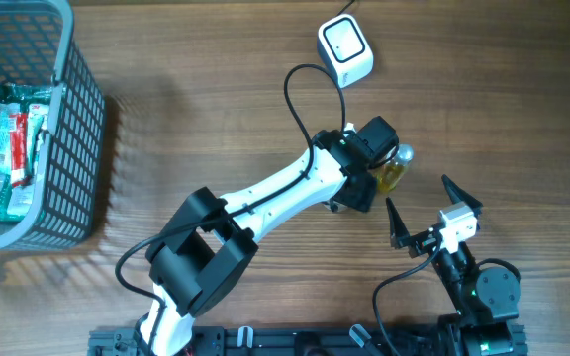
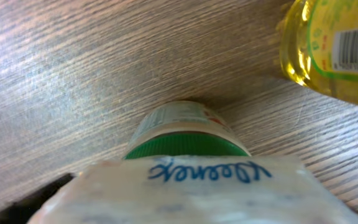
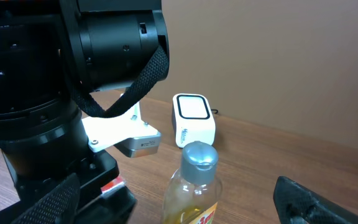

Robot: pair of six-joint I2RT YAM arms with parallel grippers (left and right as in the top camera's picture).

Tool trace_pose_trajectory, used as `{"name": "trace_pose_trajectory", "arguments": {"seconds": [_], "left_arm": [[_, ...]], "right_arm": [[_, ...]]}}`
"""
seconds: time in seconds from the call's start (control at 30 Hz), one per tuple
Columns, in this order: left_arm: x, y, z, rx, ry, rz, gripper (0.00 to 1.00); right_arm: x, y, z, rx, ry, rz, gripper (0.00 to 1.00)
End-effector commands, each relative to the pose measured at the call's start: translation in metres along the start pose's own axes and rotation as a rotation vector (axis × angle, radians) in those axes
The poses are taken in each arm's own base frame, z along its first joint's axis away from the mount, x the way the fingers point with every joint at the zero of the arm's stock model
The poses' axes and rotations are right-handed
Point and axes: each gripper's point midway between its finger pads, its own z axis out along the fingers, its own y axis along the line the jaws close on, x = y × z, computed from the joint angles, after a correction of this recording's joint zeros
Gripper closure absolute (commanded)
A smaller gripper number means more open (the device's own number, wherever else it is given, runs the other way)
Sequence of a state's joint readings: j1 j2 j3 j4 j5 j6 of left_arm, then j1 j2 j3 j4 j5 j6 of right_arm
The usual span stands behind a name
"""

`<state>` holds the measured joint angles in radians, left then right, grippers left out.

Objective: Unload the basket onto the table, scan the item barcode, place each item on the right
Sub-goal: 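Set the jar down below the scanner and withdraw the left gripper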

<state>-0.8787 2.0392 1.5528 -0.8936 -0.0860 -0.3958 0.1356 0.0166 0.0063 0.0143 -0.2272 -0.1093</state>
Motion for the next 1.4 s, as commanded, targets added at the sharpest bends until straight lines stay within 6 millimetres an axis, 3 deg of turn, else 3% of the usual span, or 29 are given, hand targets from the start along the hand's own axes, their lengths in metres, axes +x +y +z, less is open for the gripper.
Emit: {"name": "trace_pose_trajectory", "arguments": {"seconds": [0.0,0.1,0.37,0.57,0.8,0.93,1.0,1.2,1.37], "left_arm": [[0.000,0.008,0.003,-0.024,0.006,-0.014,0.00],[-0.003,0.009,-0.003,-0.015,-0.002,-0.020,0.00],[-0.016,0.011,-0.049,0.039,-0.081,-0.043,0.00],[-0.027,0.032,-0.087,0.061,-0.158,-0.093,0.00],[-0.042,0.074,-0.122,0.058,-0.241,-0.150,0.00],[-0.050,0.106,-0.144,0.033,-0.304,-0.213,0.00],[-0.053,0.132,-0.158,-0.021,-0.353,-0.261,0.00],[-0.055,0.228,-0.212,-0.280,-0.533,-0.444,0.00],[-0.045,0.311,-0.269,-0.508,-0.711,-0.644,0.00]], "right_arm": [[0.000,0.000,0.000,-0.002,0.001,0.005,0.00],[0.000,0.000,0.000,-0.002,0.001,0.005,0.00],[0.000,0.000,0.000,-0.002,0.001,0.005,0.00],[0.000,0.000,0.000,-0.002,0.001,0.005,0.00],[0.000,0.000,0.000,-0.002,0.001,0.005,0.00],[0.000,0.000,0.000,-0.002,0.001,0.005,0.00],[0.000,0.000,0.000,-0.002,0.001,0.005,0.00],[0.000,0.000,0.000,-0.002,0.001,0.005,0.00],[0.000,0.000,0.000,-0.002,0.001,0.005,0.00]]}}
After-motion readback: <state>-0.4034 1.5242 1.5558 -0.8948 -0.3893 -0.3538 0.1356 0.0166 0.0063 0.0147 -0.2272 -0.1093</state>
